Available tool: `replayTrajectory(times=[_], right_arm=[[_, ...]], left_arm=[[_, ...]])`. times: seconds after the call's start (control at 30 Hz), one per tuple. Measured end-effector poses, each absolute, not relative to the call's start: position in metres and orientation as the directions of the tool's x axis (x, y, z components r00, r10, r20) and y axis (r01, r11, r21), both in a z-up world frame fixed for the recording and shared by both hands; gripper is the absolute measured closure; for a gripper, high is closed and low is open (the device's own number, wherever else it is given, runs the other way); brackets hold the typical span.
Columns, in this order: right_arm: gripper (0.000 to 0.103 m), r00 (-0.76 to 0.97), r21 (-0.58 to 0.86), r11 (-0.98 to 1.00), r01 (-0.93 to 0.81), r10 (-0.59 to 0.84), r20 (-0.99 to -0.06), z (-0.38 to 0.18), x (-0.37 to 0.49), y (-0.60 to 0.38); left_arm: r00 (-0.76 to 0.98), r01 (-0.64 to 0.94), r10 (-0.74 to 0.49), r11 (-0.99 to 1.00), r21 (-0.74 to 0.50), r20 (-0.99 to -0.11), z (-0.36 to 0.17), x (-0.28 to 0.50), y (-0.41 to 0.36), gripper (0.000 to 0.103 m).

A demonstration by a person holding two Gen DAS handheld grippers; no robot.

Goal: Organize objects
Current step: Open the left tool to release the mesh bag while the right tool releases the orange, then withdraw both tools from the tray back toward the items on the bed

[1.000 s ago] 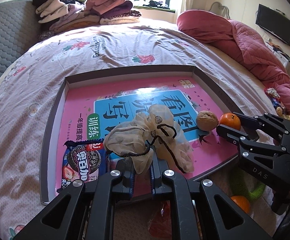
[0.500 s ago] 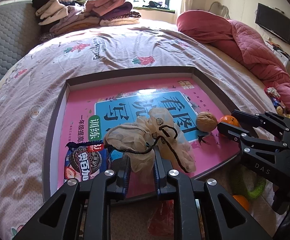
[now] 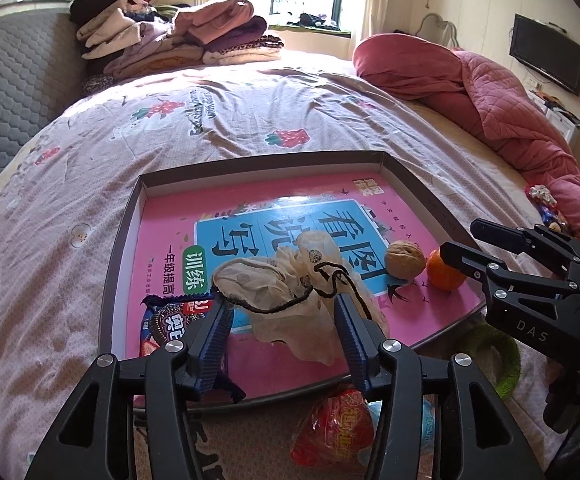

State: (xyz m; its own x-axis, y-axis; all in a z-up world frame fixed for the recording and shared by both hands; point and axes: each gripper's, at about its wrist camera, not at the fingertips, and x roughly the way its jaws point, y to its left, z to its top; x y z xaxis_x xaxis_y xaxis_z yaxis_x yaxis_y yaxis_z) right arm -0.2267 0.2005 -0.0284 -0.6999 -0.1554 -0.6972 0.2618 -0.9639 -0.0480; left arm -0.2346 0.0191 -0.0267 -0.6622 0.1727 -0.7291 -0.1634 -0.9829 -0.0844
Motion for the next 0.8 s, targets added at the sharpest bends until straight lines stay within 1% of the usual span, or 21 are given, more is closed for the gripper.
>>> replayTrajectory(times=[0.1,0.27,0.3,0.67,0.8], right_arm=[[0.055,-0.703,-0.043,-0.965,0.260,-0.158,-0.693,-0.026,-0.226,0.202],[0.055,-0.707,-0.040,-0.966,0.256,-0.159,-0.689,-0.024,-0.226,0.203],[0.055,-0.707,-0.039,-0.966,0.256,-0.160,-0.689,-0.024,-0.226,0.202],[0.054,-0.715,-0.028,-0.966,0.256,-0.170,-0.678,-0.018,-0.223,0.203],[0.051,-0.719,-0.018,-0.966,0.258,-0.180,-0.671,-0.015,-0.220,0.203]], left_arm=[[-0.676,-0.166,0.181,-0.982,-0.092,-0.715,-0.021,-0.233,0.019,0.045],[-0.695,-0.172,0.189,-0.980,-0.096,-0.694,-0.013,-0.232,0.019,0.033],[-0.699,-0.168,0.187,-0.981,-0.095,-0.690,-0.012,-0.232,0.017,0.032],[-0.727,-0.145,0.169,-0.985,-0.092,-0.665,0.001,-0.227,0.011,0.031],[-0.741,-0.137,0.158,-0.987,-0.084,-0.653,0.011,-0.220,0.010,0.030]])
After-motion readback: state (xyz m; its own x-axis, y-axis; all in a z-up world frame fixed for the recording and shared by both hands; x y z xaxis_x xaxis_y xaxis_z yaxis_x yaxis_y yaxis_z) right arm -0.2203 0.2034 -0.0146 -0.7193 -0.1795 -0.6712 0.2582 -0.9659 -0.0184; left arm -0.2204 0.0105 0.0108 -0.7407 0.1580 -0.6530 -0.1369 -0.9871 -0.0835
